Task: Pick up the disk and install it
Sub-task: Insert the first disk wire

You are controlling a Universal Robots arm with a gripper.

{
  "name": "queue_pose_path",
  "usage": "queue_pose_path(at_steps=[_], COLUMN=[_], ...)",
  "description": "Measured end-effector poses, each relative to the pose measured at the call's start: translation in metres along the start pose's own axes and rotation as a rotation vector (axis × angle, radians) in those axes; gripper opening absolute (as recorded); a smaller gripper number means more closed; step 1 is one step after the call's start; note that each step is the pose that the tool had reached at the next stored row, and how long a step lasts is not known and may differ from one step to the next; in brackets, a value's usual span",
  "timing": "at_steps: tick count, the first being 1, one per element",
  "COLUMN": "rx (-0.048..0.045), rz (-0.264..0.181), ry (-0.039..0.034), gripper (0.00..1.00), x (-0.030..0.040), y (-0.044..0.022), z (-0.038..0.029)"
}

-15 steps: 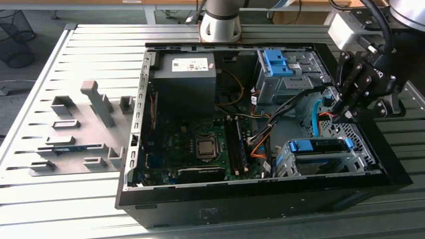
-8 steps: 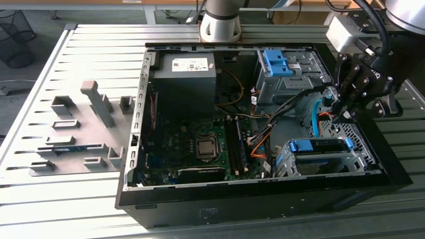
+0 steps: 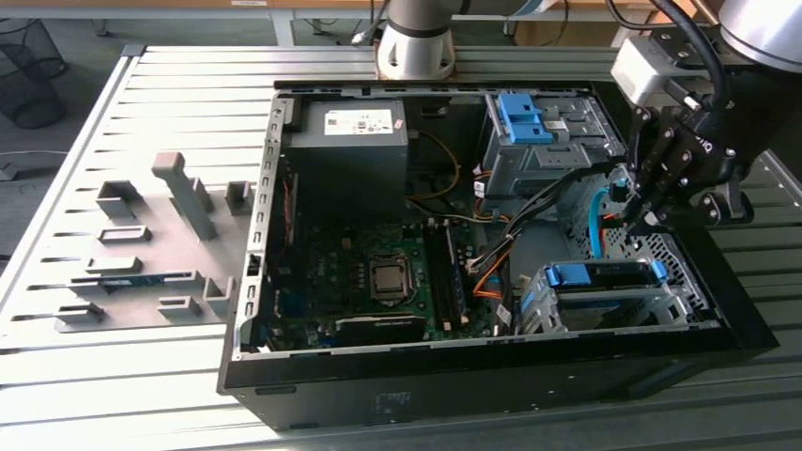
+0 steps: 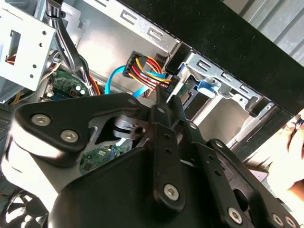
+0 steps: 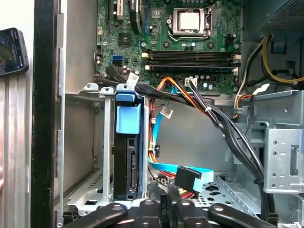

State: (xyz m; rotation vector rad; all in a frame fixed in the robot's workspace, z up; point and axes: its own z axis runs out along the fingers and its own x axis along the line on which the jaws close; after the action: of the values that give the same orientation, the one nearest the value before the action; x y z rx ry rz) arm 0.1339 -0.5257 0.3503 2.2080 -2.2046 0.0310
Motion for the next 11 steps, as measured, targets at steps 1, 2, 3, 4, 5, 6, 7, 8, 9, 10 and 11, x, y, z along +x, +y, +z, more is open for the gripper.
queue_pose_path(at_steps=[1, 2, 3, 4, 5, 6, 7, 8, 9, 10, 11], rx=[0.0000, 0.0001, 0.0001, 0.0001, 0.0003, 0.0017, 0.0053, 0.0094, 0.0134, 0.0177, 0.0228], rz=[-0.001, -0.003, -0.003, -0.003, -0.003, -0.003, -0.003, -0.003, -0.003, -0.003, -0.003], ry=[0.0001, 0.0001, 0.0000, -0.0001, -0.0001, -0.0004, -0.0006, -0.0006, -0.0007, -0.0005, -0.0006], gripper=[0.17, 0.16, 0.16, 0.16, 0.16, 0.16, 0.16, 0.16, 0.16, 0.16, 0.16], x=[0.0000, 0.0000, 0.0000, 0.0000, 0.0000, 0.0000, 0.0003, 0.0008, 0.0013, 0.0017, 0.0023], y=[0.0000, 0.0000, 0.0000, 0.0000, 0.0000, 0.0007, 0.0025, 0.0045, 0.0065, 0.0080, 0.0093], z=[0.0001, 0.0002, 0.0002, 0.0003, 0.0003, 0.0005, 0.0006, 0.0006, 0.0007, 0.0008, 0.0011])
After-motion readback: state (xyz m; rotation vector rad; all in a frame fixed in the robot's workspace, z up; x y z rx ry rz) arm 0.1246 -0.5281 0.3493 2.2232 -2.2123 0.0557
